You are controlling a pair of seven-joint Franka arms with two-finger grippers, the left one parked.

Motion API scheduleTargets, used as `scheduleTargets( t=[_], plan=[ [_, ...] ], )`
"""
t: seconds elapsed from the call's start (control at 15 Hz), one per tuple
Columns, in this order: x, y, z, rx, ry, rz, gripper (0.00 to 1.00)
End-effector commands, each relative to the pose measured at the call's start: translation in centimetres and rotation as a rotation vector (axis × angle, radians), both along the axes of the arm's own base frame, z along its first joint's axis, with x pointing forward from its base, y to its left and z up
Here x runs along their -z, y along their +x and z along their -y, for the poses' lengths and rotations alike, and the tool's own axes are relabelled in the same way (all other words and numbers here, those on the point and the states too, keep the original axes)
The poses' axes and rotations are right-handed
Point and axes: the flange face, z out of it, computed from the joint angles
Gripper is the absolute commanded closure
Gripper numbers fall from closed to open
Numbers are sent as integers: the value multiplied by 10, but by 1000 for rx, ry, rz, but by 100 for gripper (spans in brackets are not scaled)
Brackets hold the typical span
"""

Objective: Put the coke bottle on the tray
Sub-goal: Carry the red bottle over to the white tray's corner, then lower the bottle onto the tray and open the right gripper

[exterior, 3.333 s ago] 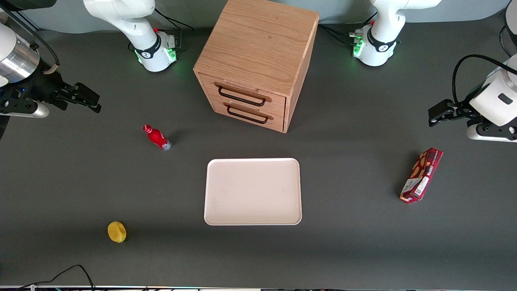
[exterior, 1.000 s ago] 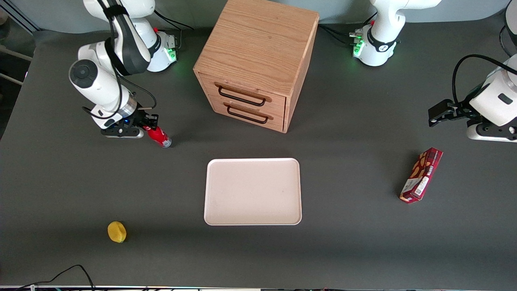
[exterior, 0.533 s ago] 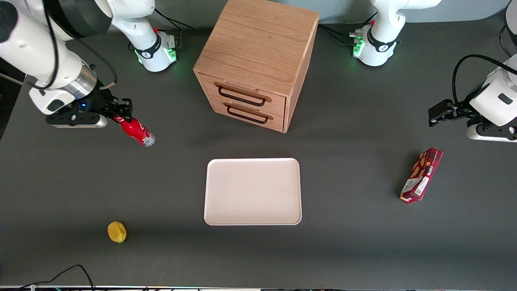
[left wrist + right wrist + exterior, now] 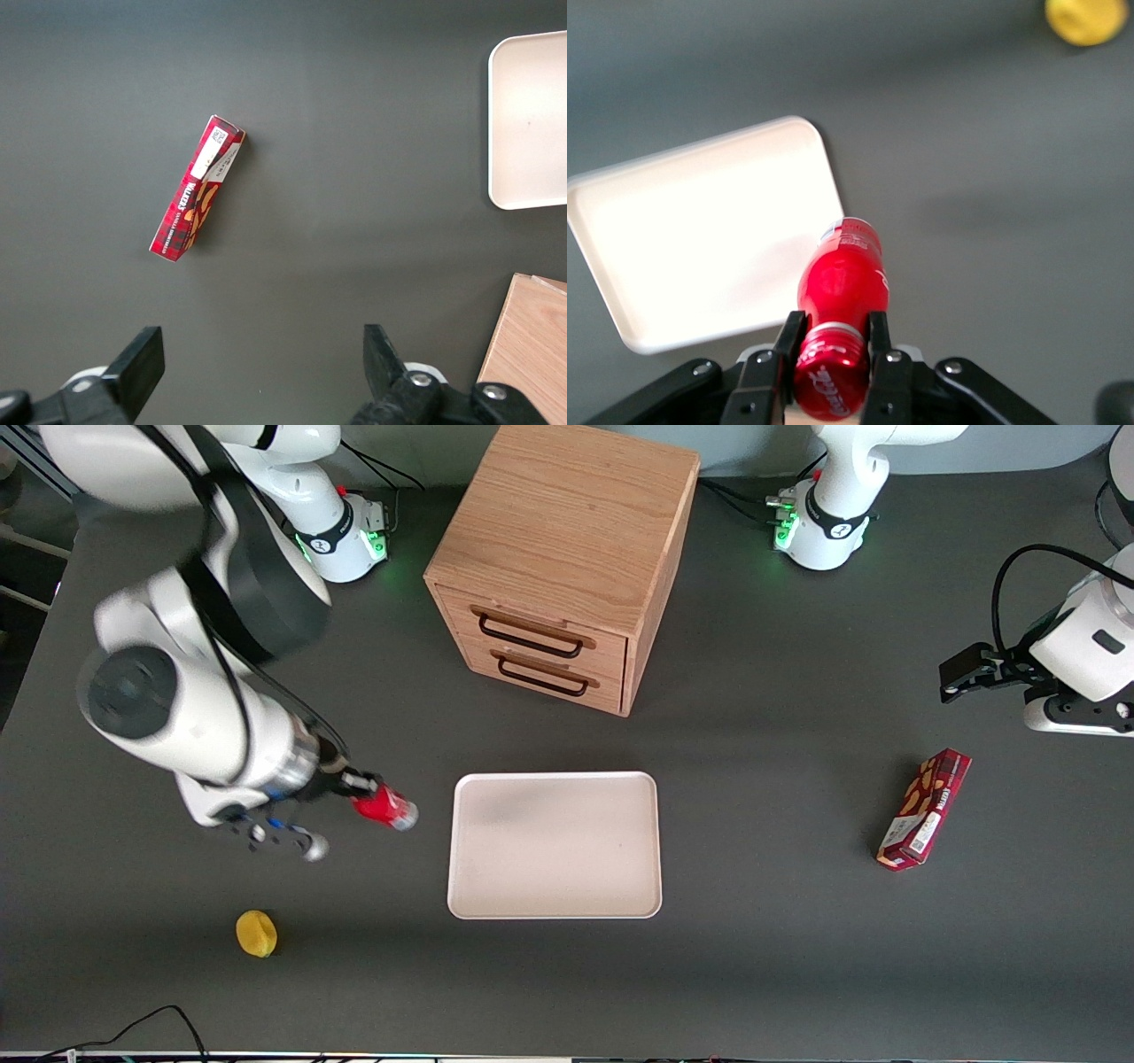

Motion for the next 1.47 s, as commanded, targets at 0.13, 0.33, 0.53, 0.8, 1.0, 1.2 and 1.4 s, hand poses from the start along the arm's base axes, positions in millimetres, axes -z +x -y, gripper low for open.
scheduleTargets(
  t=[0.13,0.33,0.53,0.8,1.0,1.2,1.4],
  plan=[
    [74,33,-42,160,30,78,100],
    [102,36,-53,184,20,100,100],
    [124,32,-65,160,-7,112,100],
    [132,34,-62,157,-11,115,0],
    [102,31,-58,149,-10,120,0],
    [-17,-5,-53,81,-21,116,0],
    [-138,-73,-18,-79,-109,93,0]
  ],
)
